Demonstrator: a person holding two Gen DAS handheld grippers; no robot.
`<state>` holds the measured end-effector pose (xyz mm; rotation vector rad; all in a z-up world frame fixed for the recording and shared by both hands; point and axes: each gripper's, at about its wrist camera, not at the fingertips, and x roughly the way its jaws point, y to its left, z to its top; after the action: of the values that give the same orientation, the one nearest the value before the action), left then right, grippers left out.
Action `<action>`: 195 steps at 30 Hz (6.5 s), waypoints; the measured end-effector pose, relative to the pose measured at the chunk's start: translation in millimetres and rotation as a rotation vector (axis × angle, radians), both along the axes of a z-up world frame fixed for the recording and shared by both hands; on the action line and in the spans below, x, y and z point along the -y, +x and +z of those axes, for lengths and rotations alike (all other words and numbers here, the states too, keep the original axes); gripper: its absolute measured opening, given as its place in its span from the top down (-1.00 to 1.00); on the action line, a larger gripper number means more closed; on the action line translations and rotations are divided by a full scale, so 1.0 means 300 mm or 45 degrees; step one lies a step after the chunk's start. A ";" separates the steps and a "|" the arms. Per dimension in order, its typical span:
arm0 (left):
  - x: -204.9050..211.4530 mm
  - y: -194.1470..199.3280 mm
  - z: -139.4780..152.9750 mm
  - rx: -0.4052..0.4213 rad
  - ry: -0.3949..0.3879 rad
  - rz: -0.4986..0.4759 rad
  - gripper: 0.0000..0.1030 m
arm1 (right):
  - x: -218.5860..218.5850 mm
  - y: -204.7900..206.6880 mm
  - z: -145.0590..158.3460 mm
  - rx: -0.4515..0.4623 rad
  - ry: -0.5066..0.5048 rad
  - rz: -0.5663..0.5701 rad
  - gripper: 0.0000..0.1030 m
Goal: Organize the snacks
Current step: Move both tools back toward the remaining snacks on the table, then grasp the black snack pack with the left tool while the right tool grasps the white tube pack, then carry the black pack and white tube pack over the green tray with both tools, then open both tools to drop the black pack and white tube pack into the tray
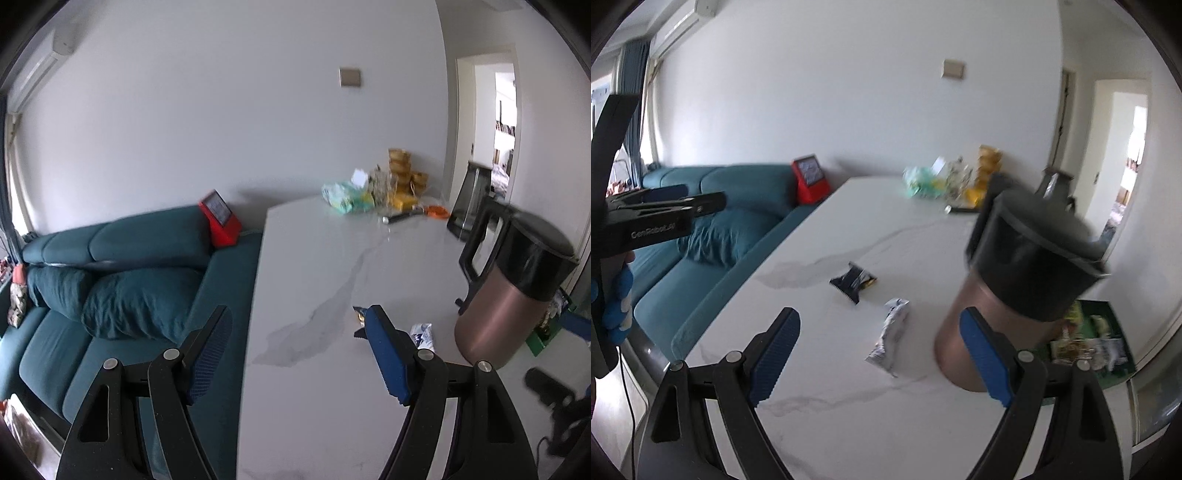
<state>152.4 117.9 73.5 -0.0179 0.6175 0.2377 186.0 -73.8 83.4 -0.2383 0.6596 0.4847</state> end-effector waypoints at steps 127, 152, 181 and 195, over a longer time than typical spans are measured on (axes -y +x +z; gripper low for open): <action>1.069 -0.102 -0.233 -0.440 -0.045 -0.757 0.46 | 0.928 -0.239 -0.144 -0.260 0.009 -0.319 0.64; 1.569 0.396 -0.170 -0.401 -0.043 -0.585 0.45 | 1.330 0.446 -0.097 -0.102 0.005 -0.268 0.64; 1.729 0.840 -0.423 -0.445 0.014 -0.388 0.43 | 1.386 0.987 -0.439 -0.230 -0.067 -0.228 0.62; 1.743 0.818 -0.409 -0.409 0.028 -0.396 0.05 | 1.370 0.993 -0.449 -0.234 -0.061 -0.224 -0.58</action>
<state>397.9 -405.1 -49.3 0.1391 0.9261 -0.0565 483.9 -484.7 -51.4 -0.1804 0.8639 0.3244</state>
